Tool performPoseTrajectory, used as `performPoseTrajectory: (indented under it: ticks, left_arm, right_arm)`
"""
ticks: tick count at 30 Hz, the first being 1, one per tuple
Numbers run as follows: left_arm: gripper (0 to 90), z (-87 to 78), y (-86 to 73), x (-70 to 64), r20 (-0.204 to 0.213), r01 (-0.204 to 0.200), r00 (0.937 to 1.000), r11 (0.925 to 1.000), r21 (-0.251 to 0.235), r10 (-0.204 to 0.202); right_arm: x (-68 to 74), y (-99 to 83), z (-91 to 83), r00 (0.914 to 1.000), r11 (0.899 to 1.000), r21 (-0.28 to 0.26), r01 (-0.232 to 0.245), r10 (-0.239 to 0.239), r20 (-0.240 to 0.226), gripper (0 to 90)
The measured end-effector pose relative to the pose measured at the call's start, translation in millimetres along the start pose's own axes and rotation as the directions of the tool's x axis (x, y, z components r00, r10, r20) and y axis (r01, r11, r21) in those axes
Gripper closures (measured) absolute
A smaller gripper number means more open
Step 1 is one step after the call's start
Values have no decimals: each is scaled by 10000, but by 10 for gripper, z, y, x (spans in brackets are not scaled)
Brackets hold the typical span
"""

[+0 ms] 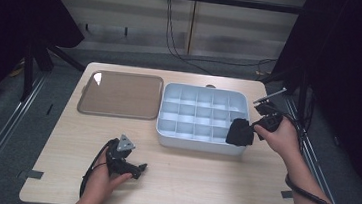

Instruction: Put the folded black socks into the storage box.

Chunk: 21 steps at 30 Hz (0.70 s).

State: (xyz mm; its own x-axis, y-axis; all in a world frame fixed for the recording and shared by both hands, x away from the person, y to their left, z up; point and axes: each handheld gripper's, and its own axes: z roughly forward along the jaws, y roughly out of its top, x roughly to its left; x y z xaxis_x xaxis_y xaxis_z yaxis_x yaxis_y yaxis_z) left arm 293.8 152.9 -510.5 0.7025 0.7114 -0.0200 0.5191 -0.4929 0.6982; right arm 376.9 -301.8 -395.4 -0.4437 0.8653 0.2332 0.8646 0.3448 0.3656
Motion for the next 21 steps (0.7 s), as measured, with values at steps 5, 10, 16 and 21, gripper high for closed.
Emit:
performPoseTrajectory:
  ticks: [5, 10, 16, 21]
  left_arm:
    - [0, 0, 0, 0, 1, -4, 10000, 10000, 0, 4]
    - [0, 0, 0, 0, 1, -4, 10000, 10000, -2, 4]
    - [0, -1, 1, 3, -17, -57, 10000, 10000, 8, 57]
    - [0, -1, 1, 4, -17, -58, 10000, 10000, 8, 58]
  right_arm:
    - [7, 6, 48, 10000, 9999, 76, 87, -87, 40, 667]
    - [18, 13, 60, 9996, 9994, 253, 214, -219, 199, 646]
    - [57, 33, 59, 9974, 9982, 459, 379, -406, 600, 591]
    - [77, 46, 61, 9931, 9969, 422, 661, -699, 937, 534]
